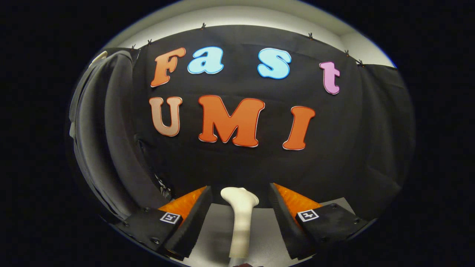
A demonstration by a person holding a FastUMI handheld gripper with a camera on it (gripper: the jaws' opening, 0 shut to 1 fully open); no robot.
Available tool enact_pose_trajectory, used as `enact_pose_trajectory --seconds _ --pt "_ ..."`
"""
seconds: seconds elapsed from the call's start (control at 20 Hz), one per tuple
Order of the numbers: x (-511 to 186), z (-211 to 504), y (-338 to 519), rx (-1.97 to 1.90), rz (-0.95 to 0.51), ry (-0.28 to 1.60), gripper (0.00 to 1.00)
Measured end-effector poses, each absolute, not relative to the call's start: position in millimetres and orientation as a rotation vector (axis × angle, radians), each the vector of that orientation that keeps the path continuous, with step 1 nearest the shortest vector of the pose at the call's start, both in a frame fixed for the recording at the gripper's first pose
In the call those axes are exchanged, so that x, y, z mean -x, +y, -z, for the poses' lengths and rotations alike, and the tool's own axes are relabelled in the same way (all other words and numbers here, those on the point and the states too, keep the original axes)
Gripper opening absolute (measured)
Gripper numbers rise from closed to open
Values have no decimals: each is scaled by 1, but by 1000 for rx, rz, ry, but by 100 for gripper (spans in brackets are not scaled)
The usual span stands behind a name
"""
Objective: Iron the clothes twice with a garment steamer, once on the left side and once on the right side.
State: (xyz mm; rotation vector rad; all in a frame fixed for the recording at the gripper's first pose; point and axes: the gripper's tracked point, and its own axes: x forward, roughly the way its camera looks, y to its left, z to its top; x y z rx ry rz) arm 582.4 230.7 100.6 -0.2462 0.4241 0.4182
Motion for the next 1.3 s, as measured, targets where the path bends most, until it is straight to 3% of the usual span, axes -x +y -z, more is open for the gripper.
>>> enact_pose_trajectory --seconds 0.6,0.75,0.9,1.0,1.05,1.3 --pt "-604 40 206 253 -383 857 97" --pt "-597 75 200 247 -410 979 90" --pt "-594 74 212 189 -472 980 81" --pt "-595 74 210 232 -469 942 59" --pt "-593 70 211 234 -481 928 56" --pt "-582 45 194 206 -369 783 56"
